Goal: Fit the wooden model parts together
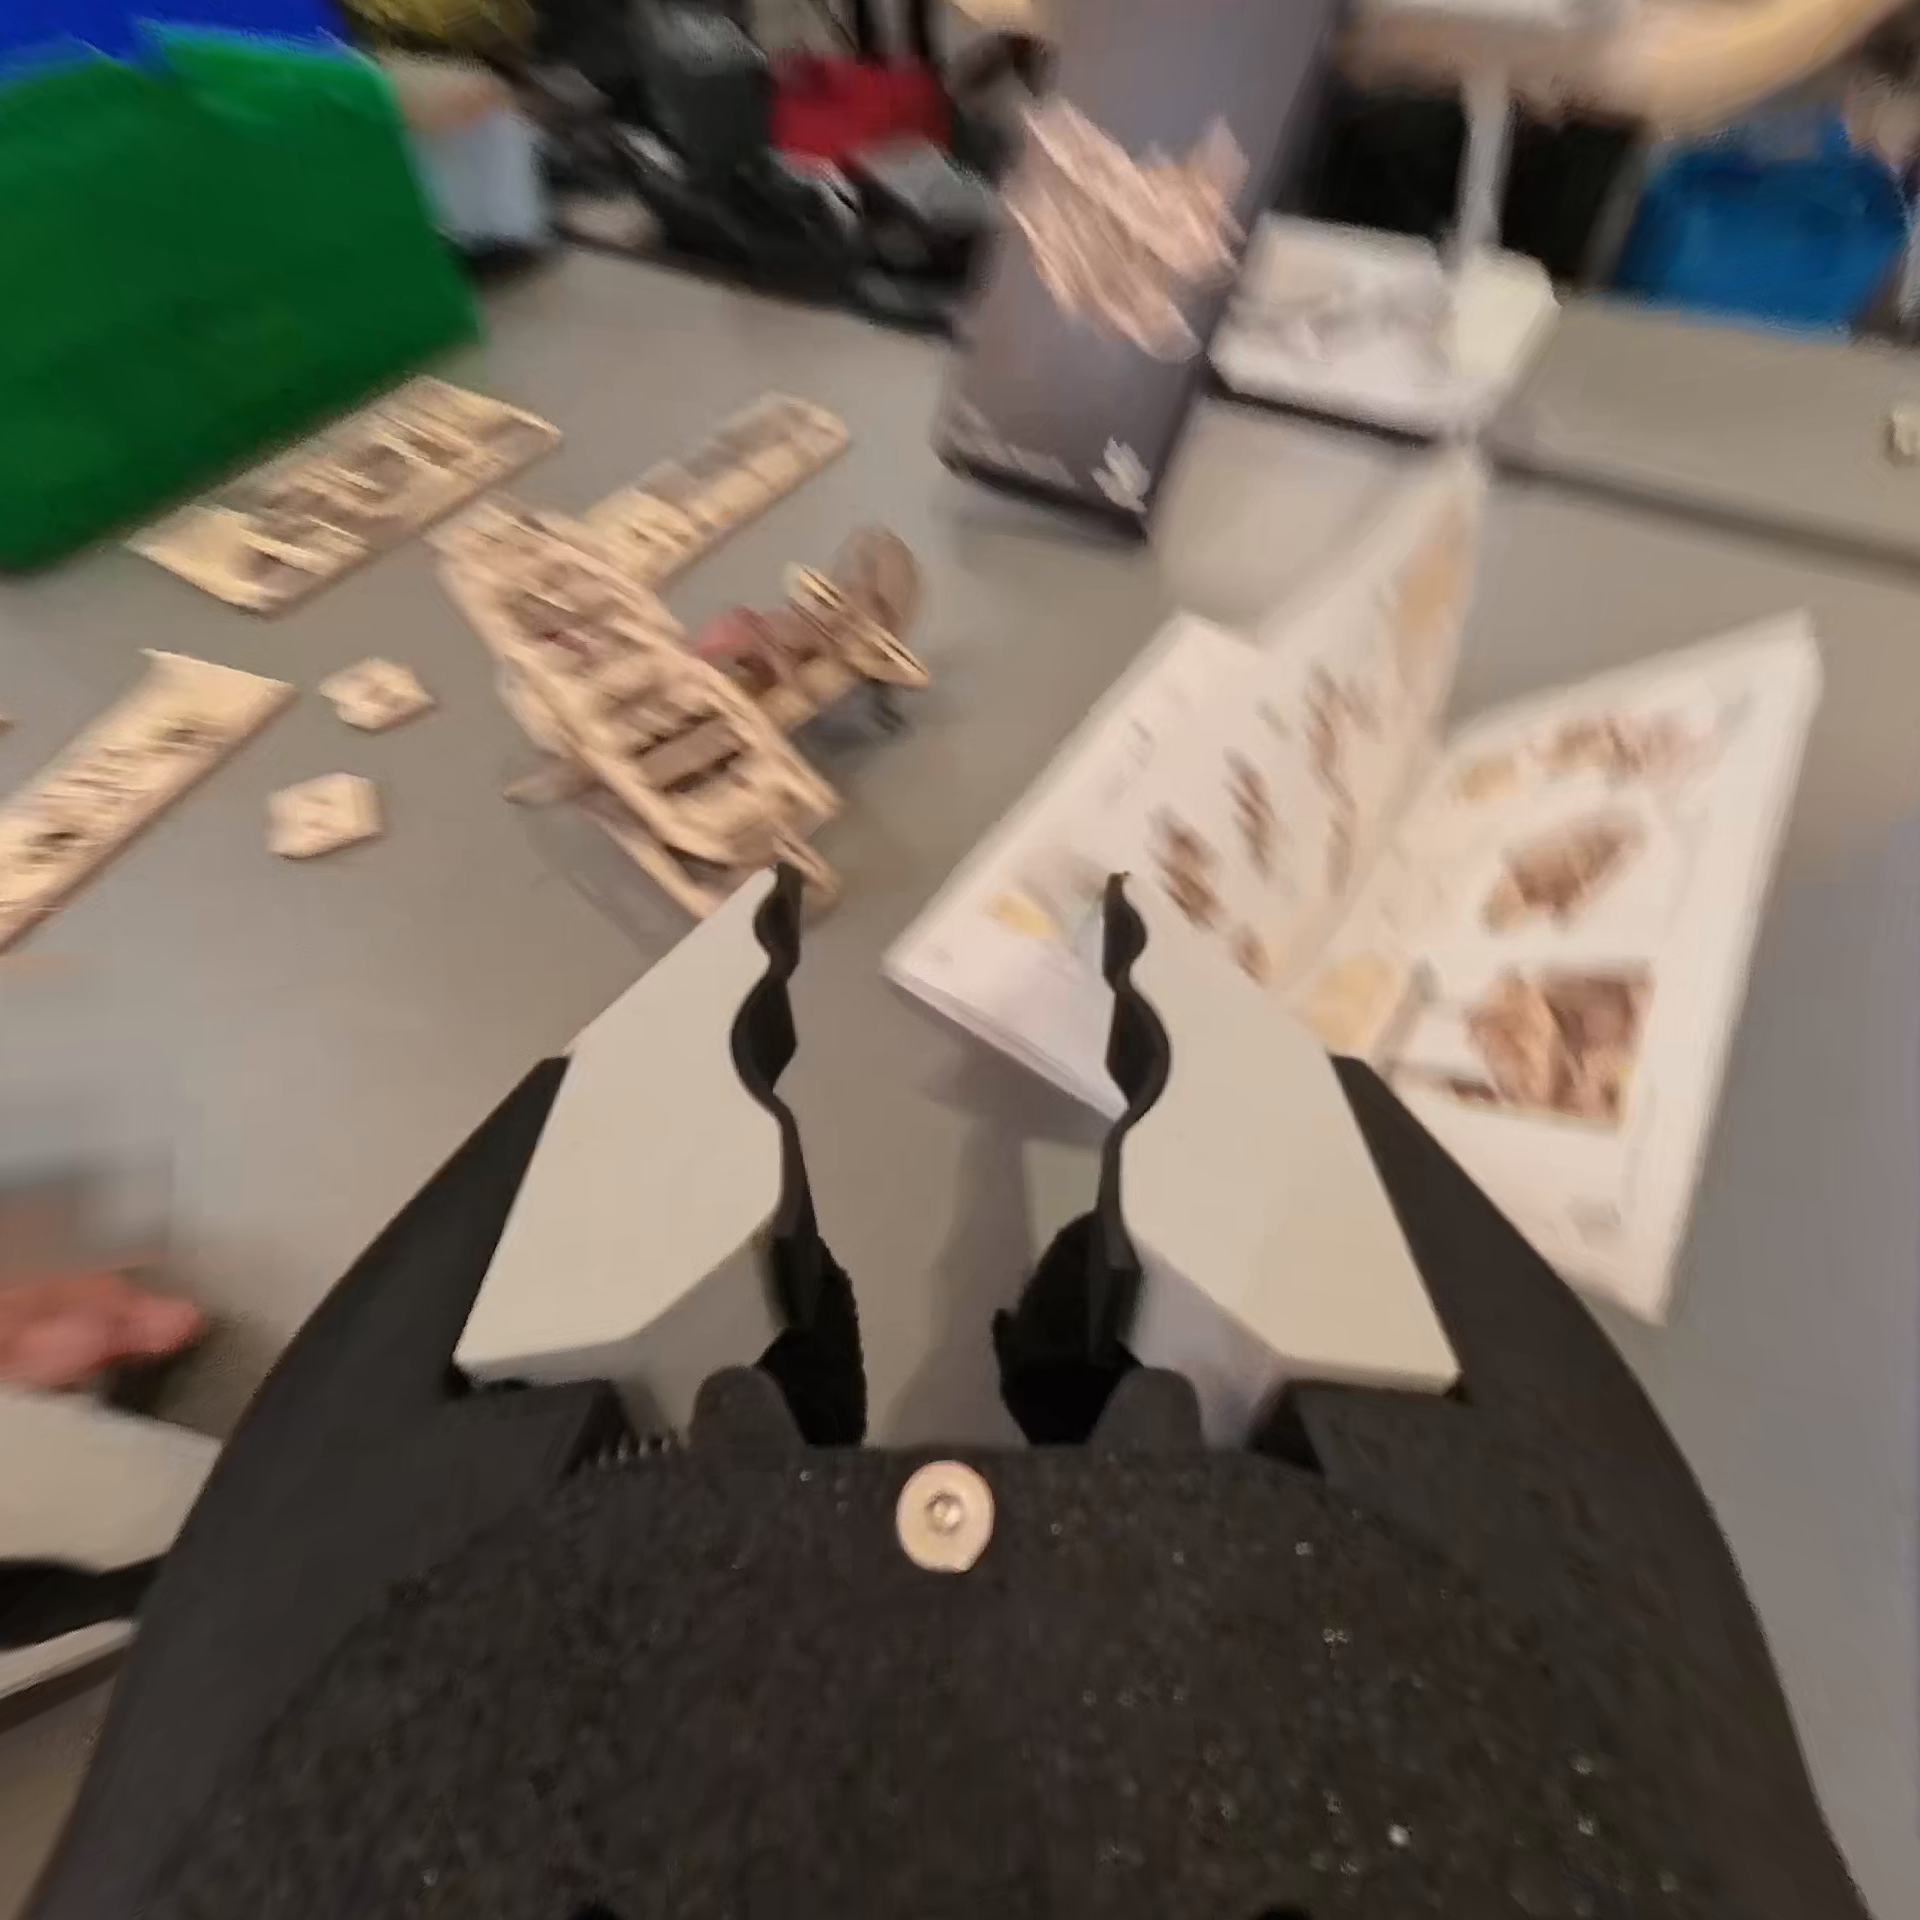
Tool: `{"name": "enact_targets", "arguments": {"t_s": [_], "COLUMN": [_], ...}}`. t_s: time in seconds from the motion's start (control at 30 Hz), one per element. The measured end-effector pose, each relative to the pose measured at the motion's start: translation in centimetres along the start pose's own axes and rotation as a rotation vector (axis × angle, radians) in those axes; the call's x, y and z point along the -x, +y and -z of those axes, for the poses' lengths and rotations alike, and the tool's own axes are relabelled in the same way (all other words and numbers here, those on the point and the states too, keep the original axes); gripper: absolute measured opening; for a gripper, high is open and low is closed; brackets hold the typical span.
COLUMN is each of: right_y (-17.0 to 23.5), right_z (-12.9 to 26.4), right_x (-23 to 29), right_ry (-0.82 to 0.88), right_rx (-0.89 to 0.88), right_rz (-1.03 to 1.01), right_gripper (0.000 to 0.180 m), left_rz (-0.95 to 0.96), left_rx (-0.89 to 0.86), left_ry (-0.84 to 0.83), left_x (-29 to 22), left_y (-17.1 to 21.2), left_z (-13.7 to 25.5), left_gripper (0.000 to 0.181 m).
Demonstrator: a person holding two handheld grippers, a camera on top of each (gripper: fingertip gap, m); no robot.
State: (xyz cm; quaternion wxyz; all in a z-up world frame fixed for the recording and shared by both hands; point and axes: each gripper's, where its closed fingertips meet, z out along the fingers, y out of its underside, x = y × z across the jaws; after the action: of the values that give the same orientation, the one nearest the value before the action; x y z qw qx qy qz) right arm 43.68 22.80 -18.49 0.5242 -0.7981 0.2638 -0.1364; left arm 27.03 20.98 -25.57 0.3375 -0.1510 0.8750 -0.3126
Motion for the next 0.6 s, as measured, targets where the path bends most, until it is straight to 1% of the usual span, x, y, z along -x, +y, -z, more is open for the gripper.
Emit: {"name": "enact_targets", "arguments": {"t_s": [0.07,0.1,0.17,0.2,0.23,0.27,0.37,0.47,0.6], "right_y": [-1.7,-2.1,-1.9,-1.6,-1.2,-0.7,0.3,1.2,3.0], "right_z": [-0.1,-0.4,-1.0,-1.3,-1.9,-2.6,-5.4,-6.8,-8.7], "right_x": [3.7,6.3,12.5,15.2,17.5,19.3,23.9,27.8,29.5], "right_ry": [-0.14,-0.255,-0.549,-0.685,-0.779,-0.838,-0.94,-1.051,-1.069], "right_rx": [-0.055,-0.067,-0.052,-0.026,0.015,0.06,0.123,0.221,0.263], "right_rz": [0.079,0.123,0.194,0.213,0.241,0.29,0.467,0.528,0.573], "right_gripper": [0.057,0.055,0.055,0.055,0.054,0.053,0.051,0.052,0.049], "left_rz": [-0.004,-0.009,-0.024,-0.033,-0.042,-0.056,-0.089,-0.093,-0.084], "left_rx": [-0.003,-0.006,-0.013,-0.016,-0.021,-0.028,-0.042,-0.047,-0.043], "left_ry": [0.002,0.005,0.005,0.004,0.004,0.005,-0.002,-0.002,0.004], "left_x": [-0.1,-0.1,-0.3,-0.4,-0.5,-0.6,-0.9,-1.0,-0.9], "left_y": [0.0,-0.1,-0.2,-0.2,-0.3,-0.4,-0.6,-0.7,-0.6], "left_z": [0.0,0.0,0.1,0.1,0.2,0.3,0.4,0.4,0.4], "left_gripper": [0.002,0.002,0.002,0.002,0.002,0.002,0.002,0.002,0.002]}}
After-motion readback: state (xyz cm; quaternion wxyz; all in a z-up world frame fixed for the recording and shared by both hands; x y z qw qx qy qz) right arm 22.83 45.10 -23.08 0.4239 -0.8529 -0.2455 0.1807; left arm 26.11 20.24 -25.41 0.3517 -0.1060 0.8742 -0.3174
